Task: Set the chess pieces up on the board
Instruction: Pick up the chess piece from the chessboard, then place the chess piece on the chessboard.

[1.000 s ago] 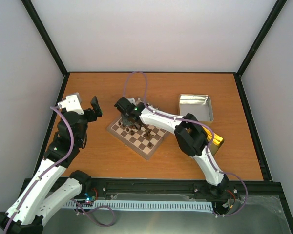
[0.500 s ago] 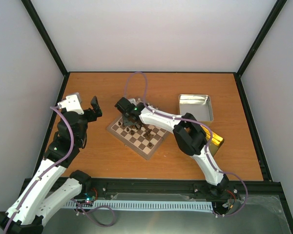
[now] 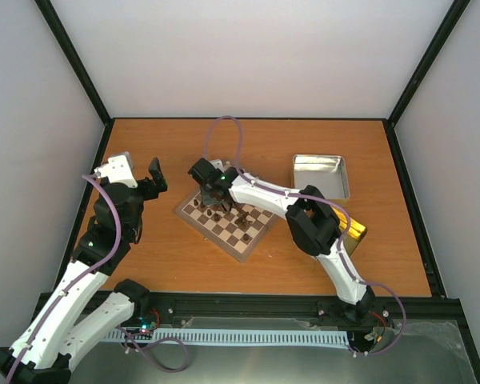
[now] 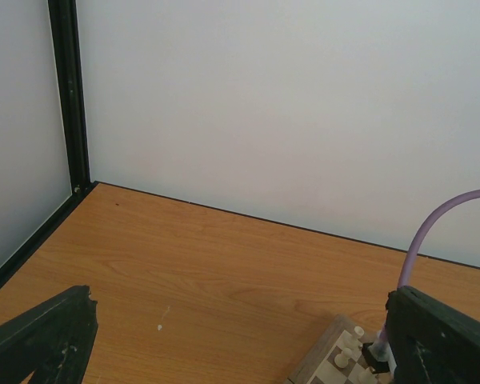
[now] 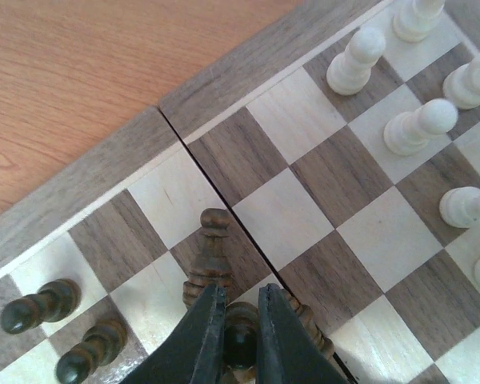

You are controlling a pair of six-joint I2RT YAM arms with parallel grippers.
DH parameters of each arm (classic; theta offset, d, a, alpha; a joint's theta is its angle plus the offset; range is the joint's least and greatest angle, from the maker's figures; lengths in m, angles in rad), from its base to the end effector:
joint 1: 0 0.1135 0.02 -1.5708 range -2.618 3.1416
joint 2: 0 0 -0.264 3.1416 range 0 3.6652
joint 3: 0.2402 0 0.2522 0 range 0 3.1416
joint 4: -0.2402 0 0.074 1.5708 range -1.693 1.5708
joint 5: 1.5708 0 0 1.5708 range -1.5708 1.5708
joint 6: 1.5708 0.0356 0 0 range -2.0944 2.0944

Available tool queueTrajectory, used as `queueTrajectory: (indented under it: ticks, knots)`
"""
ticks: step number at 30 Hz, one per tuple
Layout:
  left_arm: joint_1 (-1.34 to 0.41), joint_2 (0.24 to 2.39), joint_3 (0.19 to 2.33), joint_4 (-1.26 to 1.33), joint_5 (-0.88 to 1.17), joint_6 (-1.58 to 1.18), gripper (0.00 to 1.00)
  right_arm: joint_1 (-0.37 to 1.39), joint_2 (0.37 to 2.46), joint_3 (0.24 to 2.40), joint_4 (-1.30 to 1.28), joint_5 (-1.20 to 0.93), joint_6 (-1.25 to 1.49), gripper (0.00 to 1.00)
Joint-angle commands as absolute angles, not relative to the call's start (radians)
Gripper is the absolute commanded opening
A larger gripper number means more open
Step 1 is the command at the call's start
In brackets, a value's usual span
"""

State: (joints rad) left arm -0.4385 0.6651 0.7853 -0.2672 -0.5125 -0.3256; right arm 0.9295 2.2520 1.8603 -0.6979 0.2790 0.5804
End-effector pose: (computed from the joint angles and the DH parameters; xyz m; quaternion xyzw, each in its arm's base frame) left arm 0.1452 -0.0488 0.3500 -0.1240 0.7406 -0.0575 0.6579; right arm 0.2984 0.3833 0.1846 -0.1344 0.9529 0.0633 0.2644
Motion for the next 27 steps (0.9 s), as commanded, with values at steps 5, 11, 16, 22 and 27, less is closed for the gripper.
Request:
queueTrajectory:
  ticks: [5,11,16,22,27]
  knots:
    - [-0.436,0.667,0.791,-0.253,-0.516,-0.309,1.0,0.925,2.1,1.807,-0.646,0.313,0.582,0.1]
    - [-0.436,0.667,0.792,-0.252,-0.512,-0.31,1.0,0.942,2.001,1.654,-0.626,0.264,0.59,0.11]
    - [-0.435,0.667,0.792,-0.252,-0.511,-0.312,1.0,0.986,1.91,1.501,-0.612,0.241,0.615,0.11]
    - [-0.435,0.667,0.793,-0.25,-0.508,-0.316,1.0,1.014,1.878,1.394,-0.547,0.19,0.626,0.11]
    - [-0.435,0.671,0.792,-0.252,-0.504,-0.319,1.0,1.015,1.919,1.418,-0.529,0.184,0.629,0.11]
